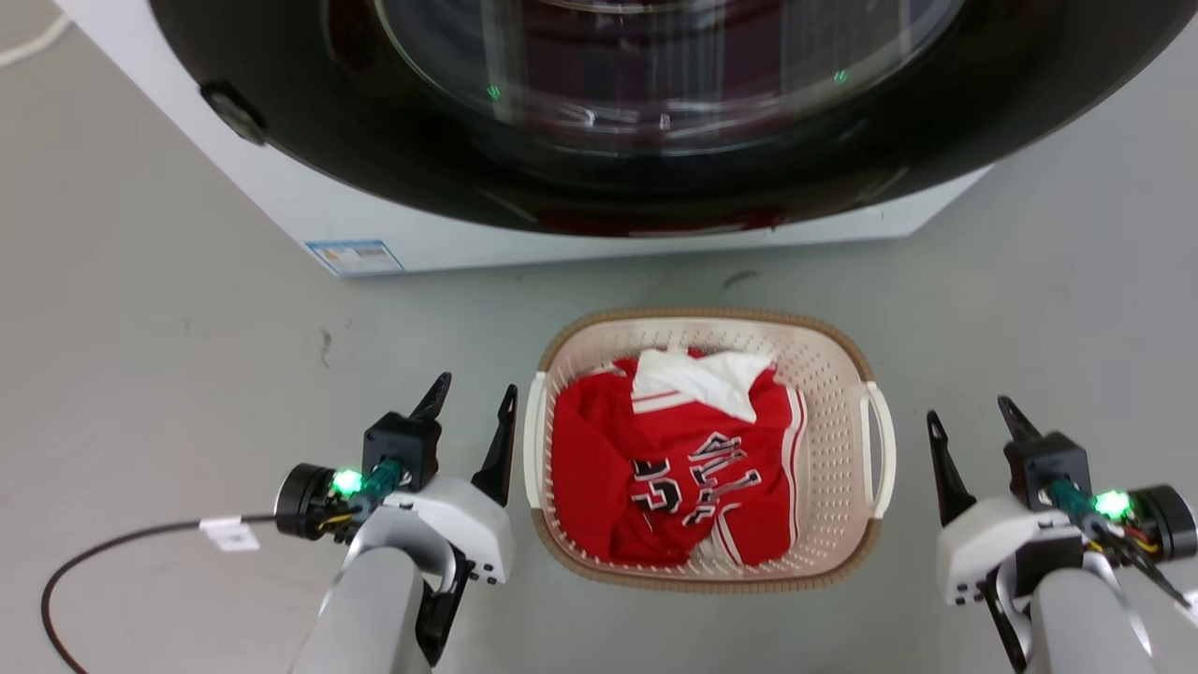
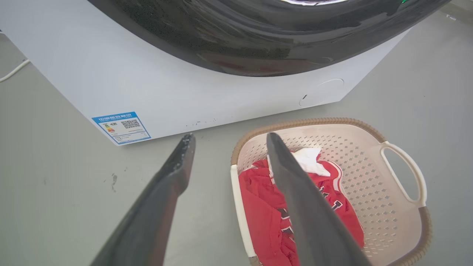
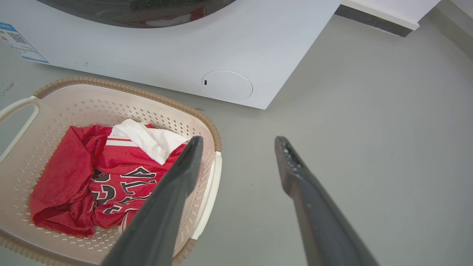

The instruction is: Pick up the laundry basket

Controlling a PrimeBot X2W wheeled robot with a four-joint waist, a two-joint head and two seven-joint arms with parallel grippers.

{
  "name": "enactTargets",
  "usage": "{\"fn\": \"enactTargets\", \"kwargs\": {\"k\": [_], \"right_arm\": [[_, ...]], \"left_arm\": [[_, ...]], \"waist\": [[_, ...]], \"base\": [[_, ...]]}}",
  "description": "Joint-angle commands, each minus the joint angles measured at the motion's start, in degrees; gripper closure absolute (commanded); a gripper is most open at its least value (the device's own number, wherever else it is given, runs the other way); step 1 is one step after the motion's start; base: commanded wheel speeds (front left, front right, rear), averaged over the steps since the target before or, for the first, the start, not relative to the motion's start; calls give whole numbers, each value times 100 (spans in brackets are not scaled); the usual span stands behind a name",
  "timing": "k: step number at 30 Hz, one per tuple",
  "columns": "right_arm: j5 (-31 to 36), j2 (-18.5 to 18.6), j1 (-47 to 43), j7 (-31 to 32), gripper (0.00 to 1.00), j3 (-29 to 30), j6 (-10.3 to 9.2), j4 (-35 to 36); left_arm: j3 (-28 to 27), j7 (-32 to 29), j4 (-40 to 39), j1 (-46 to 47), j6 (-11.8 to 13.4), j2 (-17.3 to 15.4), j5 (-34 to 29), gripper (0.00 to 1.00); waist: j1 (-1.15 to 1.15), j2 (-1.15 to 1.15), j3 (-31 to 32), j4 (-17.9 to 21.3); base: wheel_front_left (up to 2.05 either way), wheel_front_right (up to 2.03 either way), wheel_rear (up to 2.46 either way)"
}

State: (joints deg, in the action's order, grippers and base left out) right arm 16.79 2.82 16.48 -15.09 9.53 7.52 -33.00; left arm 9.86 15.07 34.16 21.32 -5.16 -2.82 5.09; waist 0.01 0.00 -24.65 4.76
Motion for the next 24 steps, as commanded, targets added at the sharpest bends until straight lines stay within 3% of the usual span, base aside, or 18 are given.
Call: {"fn": "enactTargets", "kwargs": {"k": [1,12,24], "right_arm": [[34,13,216,-11,0,12,-6,-133],[168,40,1137,-11,0,26,-6,-1350],[341,37,1748,-11,0,172,-6,-2372]], "left_arm": [[52,16,208,193,-25,-12,4,0],[466,16,1524,1214,-79,-11,-106,0],[810,16,2376,1840,-22,-11,-5,0]], "waist": [[-1,0,-280,79],[-1,0,-1061,158],[-1,0,-1525,175]], "base": [[0,0,0],[0,0,0],[0,0,0]]}}
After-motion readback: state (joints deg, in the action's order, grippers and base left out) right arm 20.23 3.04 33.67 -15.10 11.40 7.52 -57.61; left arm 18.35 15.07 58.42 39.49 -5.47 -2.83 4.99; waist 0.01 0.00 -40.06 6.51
